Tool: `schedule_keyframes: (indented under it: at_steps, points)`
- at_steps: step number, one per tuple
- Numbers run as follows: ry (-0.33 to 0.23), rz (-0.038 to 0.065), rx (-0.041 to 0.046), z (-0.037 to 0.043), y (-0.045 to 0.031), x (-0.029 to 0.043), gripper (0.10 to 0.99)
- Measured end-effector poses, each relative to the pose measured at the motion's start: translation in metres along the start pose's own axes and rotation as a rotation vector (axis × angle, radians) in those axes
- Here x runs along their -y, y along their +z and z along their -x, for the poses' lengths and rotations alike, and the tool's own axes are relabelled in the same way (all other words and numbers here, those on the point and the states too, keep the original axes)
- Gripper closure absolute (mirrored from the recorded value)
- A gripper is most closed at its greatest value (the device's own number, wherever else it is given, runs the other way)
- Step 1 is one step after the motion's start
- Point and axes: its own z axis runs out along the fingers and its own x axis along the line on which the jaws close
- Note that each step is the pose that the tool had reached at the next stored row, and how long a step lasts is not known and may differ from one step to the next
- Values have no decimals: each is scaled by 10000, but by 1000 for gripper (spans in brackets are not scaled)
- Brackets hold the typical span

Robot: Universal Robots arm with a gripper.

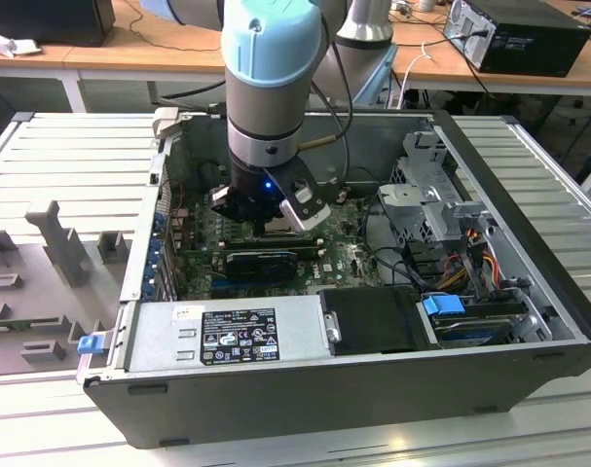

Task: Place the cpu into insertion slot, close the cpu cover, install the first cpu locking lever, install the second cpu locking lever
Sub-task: 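Install the second cpu locking lever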

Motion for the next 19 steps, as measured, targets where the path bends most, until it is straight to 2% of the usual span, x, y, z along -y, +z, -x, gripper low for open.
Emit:
schedule_keyframes:
  at_steps: [2, 6, 8, 15, 19]
  points:
    - [0, 15, 2, -22, 75, 15, 980]
    - [0, 43, 6, -37, 153, 32, 980]
    - [-1, 123, 14, -57, 192, 39, 980]
    - [-5, 403, 46, -63, 239, 49, 980]
    - [-7, 515, 56, -80, 260, 54, 980]
